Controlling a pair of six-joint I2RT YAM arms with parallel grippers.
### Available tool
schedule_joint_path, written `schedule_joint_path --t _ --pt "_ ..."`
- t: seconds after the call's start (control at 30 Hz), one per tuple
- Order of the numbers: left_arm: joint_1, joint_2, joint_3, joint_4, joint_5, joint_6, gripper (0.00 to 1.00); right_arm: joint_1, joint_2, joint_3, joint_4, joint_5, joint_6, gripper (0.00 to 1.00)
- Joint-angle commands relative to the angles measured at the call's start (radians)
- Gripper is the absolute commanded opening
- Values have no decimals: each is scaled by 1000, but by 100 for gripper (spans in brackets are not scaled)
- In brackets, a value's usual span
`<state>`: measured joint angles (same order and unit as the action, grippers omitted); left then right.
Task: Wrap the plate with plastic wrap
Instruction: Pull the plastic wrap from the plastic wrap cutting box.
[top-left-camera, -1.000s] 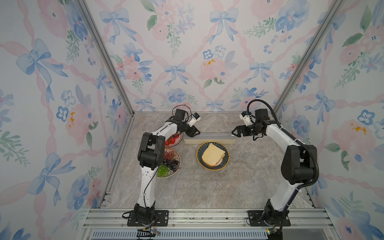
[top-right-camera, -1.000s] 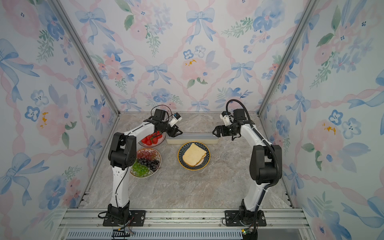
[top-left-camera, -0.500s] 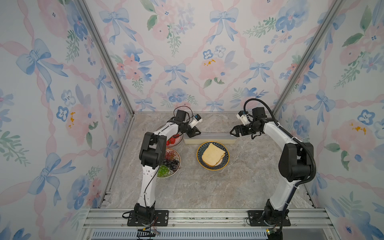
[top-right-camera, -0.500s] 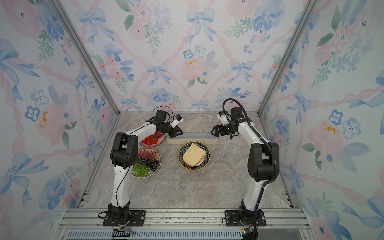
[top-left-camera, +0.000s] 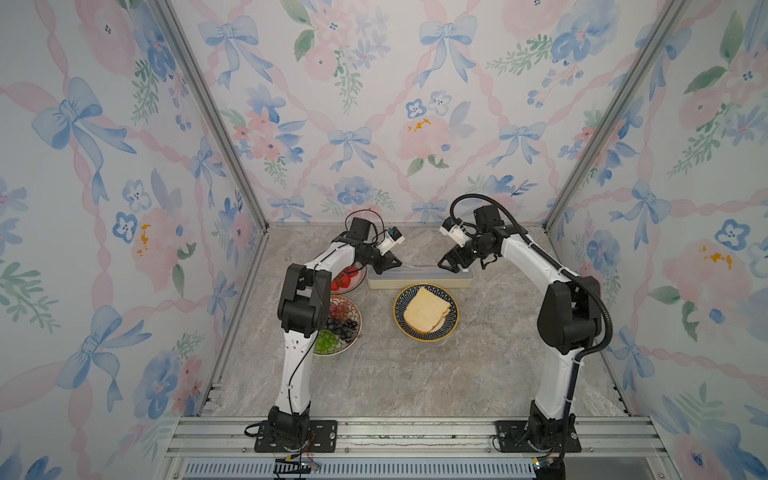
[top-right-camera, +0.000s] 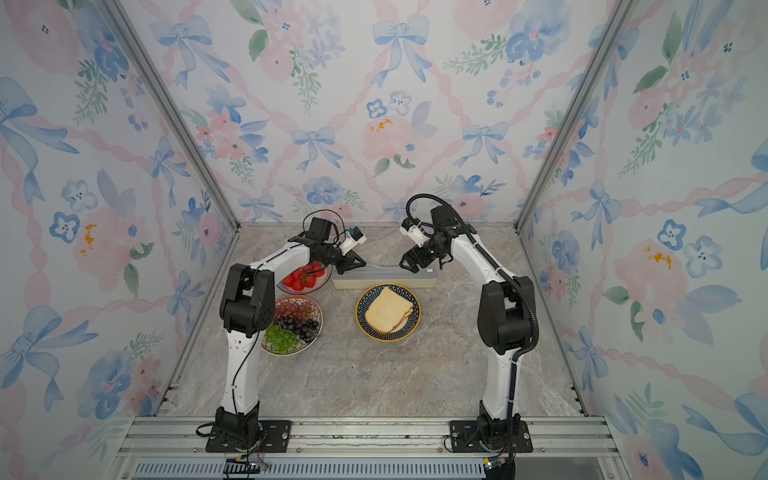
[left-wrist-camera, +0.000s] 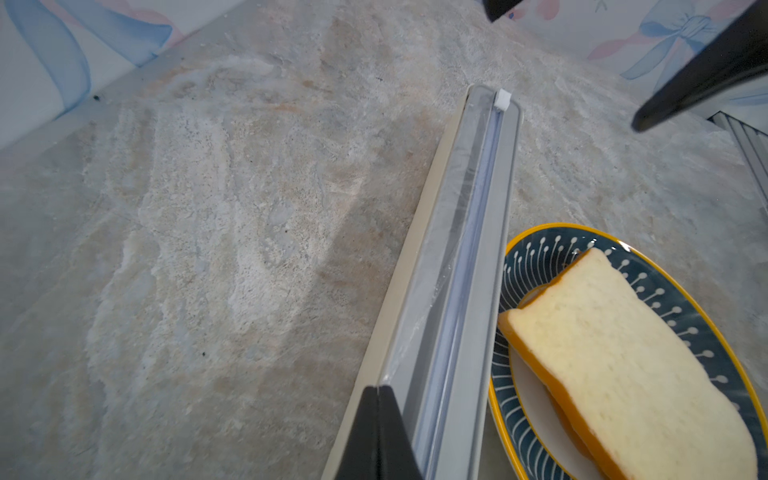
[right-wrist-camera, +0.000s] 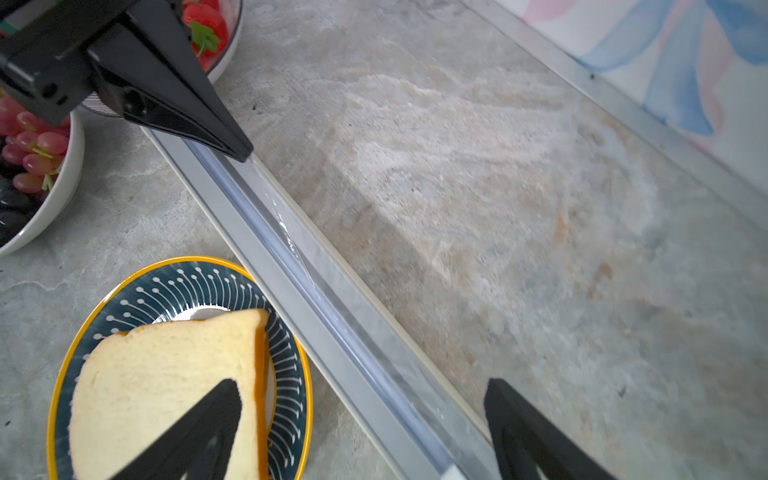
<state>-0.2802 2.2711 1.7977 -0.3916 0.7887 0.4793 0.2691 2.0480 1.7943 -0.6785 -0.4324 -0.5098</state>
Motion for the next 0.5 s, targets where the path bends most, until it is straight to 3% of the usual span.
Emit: schedule_joint_path --t 0.0,0.2,0.47 --pt "11 -45 28 -19 67 20 0 41 75 71 -1 2 -122 93" --pt "10 -59 15 -18 71 24 0 88 198 228 -35 -9 -125 89" --pt "11 -67 20 -18 73 25 0 109 316 362 -99 -19 -99 76"
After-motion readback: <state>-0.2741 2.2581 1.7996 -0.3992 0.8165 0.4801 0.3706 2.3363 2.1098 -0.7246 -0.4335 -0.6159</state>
